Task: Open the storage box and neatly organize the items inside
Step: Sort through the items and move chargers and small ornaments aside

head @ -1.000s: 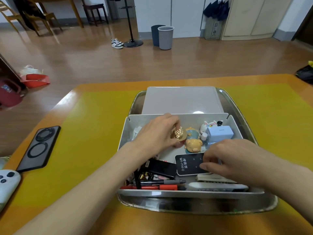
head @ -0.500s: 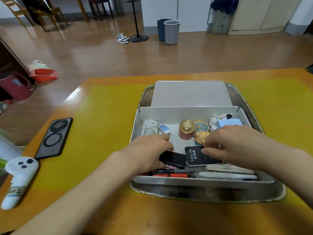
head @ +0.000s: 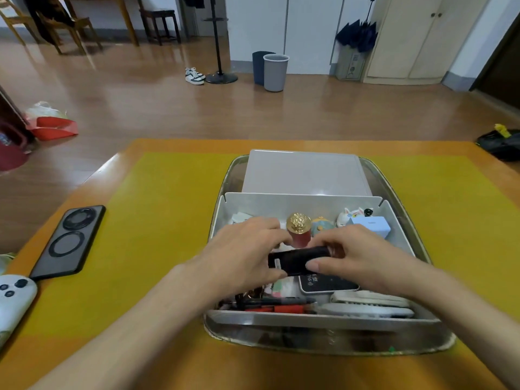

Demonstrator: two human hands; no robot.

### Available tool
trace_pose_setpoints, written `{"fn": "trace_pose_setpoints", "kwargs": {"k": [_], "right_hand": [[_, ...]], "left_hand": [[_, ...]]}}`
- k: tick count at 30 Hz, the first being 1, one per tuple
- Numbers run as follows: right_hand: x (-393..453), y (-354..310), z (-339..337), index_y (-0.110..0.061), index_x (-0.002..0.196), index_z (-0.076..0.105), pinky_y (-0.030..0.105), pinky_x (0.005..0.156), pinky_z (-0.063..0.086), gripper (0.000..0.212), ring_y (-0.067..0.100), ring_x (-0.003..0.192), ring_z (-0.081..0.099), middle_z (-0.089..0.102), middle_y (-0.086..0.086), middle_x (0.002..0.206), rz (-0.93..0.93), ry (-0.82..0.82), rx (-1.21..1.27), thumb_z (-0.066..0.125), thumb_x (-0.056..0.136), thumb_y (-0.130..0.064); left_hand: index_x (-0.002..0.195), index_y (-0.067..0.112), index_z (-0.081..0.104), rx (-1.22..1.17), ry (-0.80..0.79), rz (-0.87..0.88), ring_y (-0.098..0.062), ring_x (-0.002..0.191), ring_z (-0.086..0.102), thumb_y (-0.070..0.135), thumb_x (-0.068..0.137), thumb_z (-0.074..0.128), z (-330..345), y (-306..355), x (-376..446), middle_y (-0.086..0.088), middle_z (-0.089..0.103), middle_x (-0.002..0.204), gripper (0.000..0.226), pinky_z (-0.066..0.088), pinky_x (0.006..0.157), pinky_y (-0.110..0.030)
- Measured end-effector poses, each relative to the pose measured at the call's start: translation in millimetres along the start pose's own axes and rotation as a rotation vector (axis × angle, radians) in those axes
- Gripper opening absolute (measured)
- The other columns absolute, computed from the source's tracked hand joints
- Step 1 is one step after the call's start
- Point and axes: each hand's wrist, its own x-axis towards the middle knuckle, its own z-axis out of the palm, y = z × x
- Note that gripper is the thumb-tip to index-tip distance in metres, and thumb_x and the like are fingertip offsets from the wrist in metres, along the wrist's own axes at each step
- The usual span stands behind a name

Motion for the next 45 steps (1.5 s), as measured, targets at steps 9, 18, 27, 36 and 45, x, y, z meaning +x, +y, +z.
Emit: {"fn": "trace_pose_setpoints", "kwargs": {"k": [9, 18, 27, 36, 45], "right_hand": [[-24, 27, -9, -0.042, 0.083, 0.062, 0.027, 0.052, 0.038, 0.022, 0.003, 0.065, 0.056, 0.062, -0.014, 0.069, 0.205, 0.003, -0.296, 0.063, 0.082, -0.064], [-31, 26, -6, -0.036, 0.087, 0.06, 0.027, 0.058, 0.043, 0.032, 0.008, 0.083, 0.058, 0.062, -0.018, 0.087, 0.104, 0.097, -0.578, 0.054, 0.086, -0.067], [-30, 21, -4, -0.038, 0.116, 0.063, 0.027, 0.057, 0.036, 0.035, 0.008, 0.093, 0.06, 0.06, -0.019, 0.105, 0.012, 0.092, -0.641, 0.052, 0.092, -0.061], [-41, 25, -26, -0.041, 0.106, 0.064, 0.03, 0.064, 0.044, 0.022, 0.008, 0.094, 0.06, 0.063, -0.023, 0.102, 0.025, 0.113, -0.583, 0.049, 0.095, -0.053], [-51, 40, -25, -0.046, 0.109, 0.059, 0.026, 0.051, 0.03, 0.026, 0.008, 0.093, 0.06, 0.058, -0.022, 0.102, 0.059, 0.0, -0.677, 0.052, 0.088, -0.06]], "left_hand": [[0.136, 0.026, 0.049, 0.19, -0.053, -0.149, -0.018, 0.122, 0.046, 0.046, 0.092, 0.057, 15, -50, 15, 0.004, 0.049, 0.133, 0.049, 0.043, 0.093, -0.032], [0.128, 0.027, 0.055, 0.327, -0.09, -0.154, -0.022, 0.117, 0.05, 0.049, 0.086, 0.057, 31, -51, 24, 0.001, 0.056, 0.124, 0.047, 0.037, 0.102, -0.036], [0.131, 0.027, 0.053, 0.261, -0.099, -0.182, -0.021, 0.114, 0.052, 0.047, 0.086, 0.061, 24, -45, 25, 0.003, 0.054, 0.122, 0.05, 0.042, 0.087, -0.033], [0.128, 0.033, 0.059, -0.041, -0.032, 0.113, -0.011, 0.109, 0.058, 0.036, 0.094, 0.059, 15, 19, 10, 0.014, 0.06, 0.121, 0.034, 0.055, 0.079, -0.036], [0.13, 0.024, 0.056, -0.036, -0.05, 0.077, -0.017, 0.11, 0.054, 0.03, 0.091, 0.068, 53, 26, 31, 0.007, 0.051, 0.12, 0.041, 0.054, 0.084, -0.039]]}}
